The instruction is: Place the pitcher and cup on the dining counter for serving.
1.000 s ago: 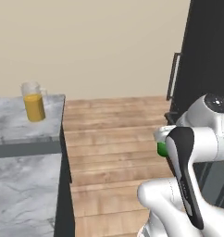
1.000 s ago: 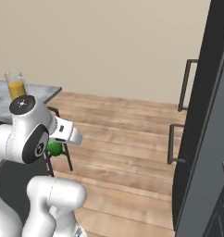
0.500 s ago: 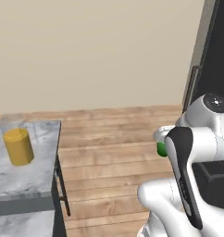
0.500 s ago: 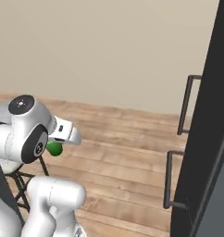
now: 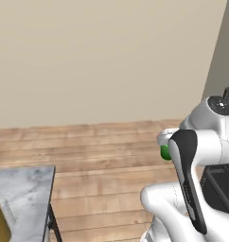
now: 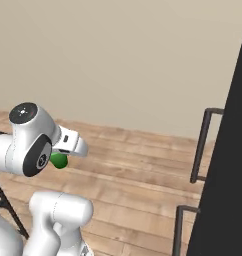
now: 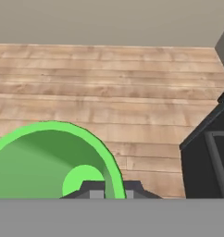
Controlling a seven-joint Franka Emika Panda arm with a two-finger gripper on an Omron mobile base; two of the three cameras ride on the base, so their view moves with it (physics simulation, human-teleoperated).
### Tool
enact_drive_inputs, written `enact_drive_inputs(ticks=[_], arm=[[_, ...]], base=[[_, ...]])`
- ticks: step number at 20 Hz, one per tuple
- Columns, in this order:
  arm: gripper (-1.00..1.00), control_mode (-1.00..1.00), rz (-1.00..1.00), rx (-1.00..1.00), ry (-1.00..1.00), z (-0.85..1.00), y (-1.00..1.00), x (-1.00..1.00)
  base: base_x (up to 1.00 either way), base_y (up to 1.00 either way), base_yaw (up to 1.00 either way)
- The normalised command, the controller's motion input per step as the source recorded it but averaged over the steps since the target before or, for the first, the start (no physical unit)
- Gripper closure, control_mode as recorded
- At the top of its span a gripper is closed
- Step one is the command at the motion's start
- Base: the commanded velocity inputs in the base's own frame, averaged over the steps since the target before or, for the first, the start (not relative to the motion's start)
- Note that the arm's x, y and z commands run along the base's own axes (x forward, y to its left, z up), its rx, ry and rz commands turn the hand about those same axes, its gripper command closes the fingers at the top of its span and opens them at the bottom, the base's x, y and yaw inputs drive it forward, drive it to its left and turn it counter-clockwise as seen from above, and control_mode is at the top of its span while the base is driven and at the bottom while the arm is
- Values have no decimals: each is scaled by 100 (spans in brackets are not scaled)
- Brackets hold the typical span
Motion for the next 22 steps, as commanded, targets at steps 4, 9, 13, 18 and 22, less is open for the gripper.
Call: enact_drive_inputs(ticks=[4, 9, 13, 18, 22], arm=[[100, 100, 0, 0, 0, 0, 0, 0], [100, 100, 0, 0, 0, 0, 0, 0], [100, 100, 0, 0, 0, 0, 0, 0], [100, 100, 0, 0, 0, 0, 0, 0], [100, 100, 0, 0, 0, 0, 0, 0]], base=[[100, -19, 26], [100, -19, 39], [100, -28, 45], [100, -15, 58], [97, -6, 75]])
